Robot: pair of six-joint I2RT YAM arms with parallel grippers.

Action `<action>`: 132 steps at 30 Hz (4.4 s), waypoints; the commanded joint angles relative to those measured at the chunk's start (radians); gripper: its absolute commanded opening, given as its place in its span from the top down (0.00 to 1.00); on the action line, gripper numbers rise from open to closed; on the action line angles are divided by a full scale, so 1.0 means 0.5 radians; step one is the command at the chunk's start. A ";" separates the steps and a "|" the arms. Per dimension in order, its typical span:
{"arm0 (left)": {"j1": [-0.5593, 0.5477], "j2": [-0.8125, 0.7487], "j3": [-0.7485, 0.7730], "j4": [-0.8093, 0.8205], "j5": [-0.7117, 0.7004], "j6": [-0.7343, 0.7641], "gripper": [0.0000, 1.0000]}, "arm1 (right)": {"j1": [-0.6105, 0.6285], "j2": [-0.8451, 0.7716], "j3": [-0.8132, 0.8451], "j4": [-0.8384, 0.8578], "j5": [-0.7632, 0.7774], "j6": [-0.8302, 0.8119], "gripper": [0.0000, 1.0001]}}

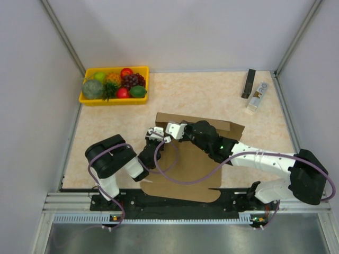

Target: Fold the paper box

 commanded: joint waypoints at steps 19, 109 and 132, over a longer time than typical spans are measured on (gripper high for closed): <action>0.028 -0.426 0.046 0.152 0.100 -0.072 0.57 | 0.032 -0.107 0.022 -0.090 -0.077 0.099 1.00; 0.325 -2.519 0.361 -2.987 0.668 -1.072 0.24 | 0.060 0.034 -0.027 -0.028 -0.022 0.093 1.00; 1.053 -1.542 0.705 -2.441 1.963 -1.435 0.20 | 0.066 0.068 0.001 -0.077 -0.050 0.099 1.00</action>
